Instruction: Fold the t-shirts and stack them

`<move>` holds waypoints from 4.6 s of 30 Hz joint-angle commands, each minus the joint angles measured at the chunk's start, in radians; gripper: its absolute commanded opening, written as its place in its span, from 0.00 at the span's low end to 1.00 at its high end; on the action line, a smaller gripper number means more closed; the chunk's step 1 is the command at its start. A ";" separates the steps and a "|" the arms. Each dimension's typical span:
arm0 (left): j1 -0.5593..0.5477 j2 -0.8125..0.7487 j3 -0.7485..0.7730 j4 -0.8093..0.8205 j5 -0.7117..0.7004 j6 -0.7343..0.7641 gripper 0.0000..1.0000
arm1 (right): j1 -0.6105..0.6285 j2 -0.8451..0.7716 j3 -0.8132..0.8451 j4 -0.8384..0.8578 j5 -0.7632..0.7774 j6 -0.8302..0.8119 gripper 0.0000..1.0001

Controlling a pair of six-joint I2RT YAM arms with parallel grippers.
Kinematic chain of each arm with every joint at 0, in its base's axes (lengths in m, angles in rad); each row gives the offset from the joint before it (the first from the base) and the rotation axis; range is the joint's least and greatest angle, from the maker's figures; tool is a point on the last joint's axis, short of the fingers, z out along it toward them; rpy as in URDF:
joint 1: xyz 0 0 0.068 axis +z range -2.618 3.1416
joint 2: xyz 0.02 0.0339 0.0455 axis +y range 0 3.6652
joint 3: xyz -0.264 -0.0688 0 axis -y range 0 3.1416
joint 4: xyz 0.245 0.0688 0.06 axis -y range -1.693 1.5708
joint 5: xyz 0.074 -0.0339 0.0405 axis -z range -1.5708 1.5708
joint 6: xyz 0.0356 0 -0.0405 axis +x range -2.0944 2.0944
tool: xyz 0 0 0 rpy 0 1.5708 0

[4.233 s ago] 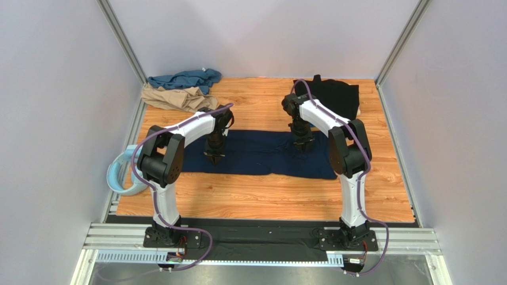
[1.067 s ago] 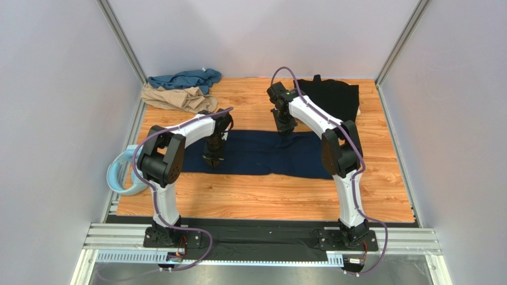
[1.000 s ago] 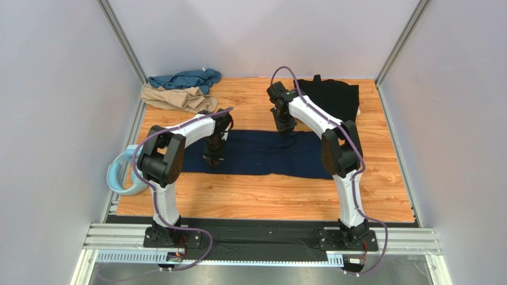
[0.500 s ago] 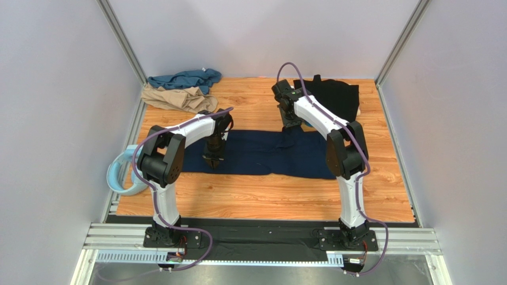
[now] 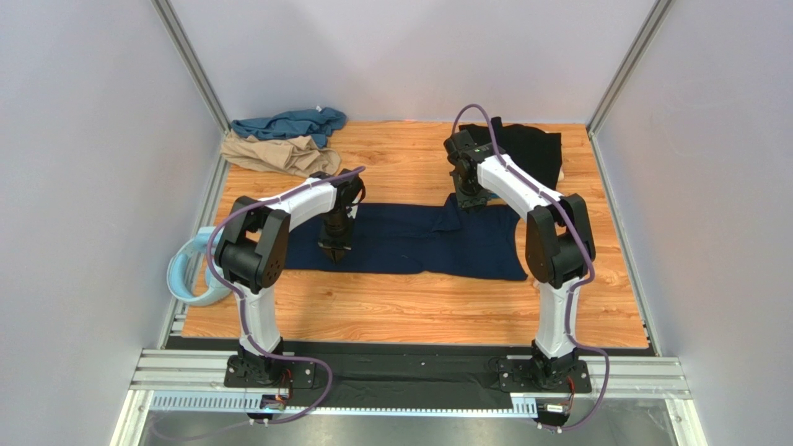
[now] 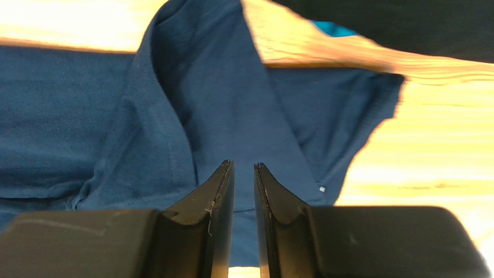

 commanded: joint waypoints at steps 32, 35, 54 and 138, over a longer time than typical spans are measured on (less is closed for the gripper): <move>0.001 -0.022 -0.025 0.012 -0.007 0.004 0.17 | 0.041 0.112 0.142 0.066 -0.449 0.050 0.26; 0.001 -0.022 -0.030 0.013 -0.005 0.002 0.16 | 0.042 0.108 0.181 0.058 -0.439 0.056 0.28; 0.001 -0.045 -0.024 0.020 -0.022 0.001 0.17 | 0.001 -0.068 0.049 -0.009 -0.167 0.053 0.31; 0.001 -0.179 -0.031 -0.042 -0.036 0.002 0.18 | -0.004 0.023 -0.065 -0.020 -0.322 0.077 0.30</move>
